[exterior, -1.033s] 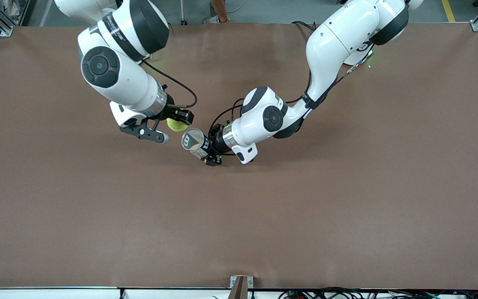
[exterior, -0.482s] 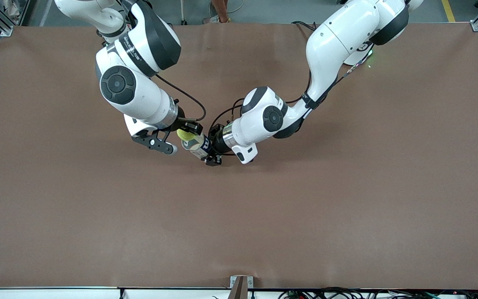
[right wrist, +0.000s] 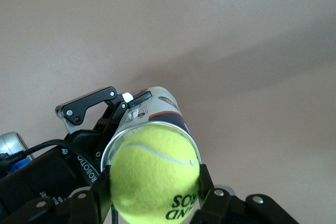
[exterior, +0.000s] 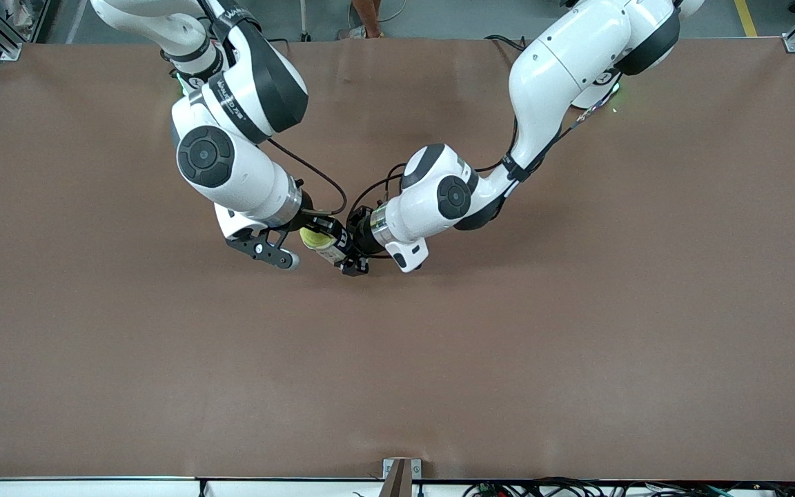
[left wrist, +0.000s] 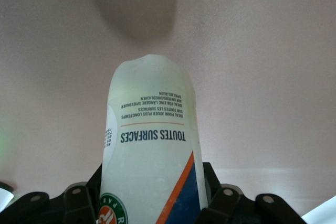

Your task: Insert tennis ball vertically with right arm

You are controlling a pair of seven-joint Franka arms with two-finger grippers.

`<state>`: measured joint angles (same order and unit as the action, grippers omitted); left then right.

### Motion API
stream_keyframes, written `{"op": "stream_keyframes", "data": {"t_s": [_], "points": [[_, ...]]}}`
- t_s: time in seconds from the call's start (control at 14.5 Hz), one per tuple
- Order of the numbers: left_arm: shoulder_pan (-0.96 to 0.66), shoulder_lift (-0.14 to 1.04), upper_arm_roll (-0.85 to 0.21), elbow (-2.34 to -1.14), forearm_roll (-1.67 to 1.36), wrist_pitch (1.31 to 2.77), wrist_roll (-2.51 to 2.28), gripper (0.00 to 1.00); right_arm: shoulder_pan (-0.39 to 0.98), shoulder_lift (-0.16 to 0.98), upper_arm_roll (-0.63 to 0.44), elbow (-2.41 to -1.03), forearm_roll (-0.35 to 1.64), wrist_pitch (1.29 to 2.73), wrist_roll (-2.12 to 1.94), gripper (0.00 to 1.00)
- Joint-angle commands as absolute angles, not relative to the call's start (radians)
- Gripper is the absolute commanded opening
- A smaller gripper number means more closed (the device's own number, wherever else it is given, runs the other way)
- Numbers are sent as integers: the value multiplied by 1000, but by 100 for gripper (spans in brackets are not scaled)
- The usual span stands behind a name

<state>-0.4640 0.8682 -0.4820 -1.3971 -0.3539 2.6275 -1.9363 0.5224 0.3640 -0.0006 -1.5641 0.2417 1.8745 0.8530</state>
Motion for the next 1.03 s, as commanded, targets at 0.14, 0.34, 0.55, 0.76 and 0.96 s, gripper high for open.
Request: {"op": "stream_keyframes", "data": {"t_s": [0.14,0.34,0.55,0.76,0.96], "points": [[-468,870,-488,-1382,-382,2634,-1928,72,528,368,-12,-1531,258,1861,864,100],[-468,870,-486,-1382,-382,2632,-1928,72,515,347,-18,-1502,253,1781,856,100],[-468,870,-486,-1382,-380,2632,-1928,72,467,312,-20,-1453,250,1630,851,100],[-465,867,-486,-1382,-380,2625,-1930,72,373,224,-20,-1460,250,1492,747,100],[-459,845,-474,-1387,-370,2611,-1988,72,243,112,-20,-1495,244,1362,605,100]]}}
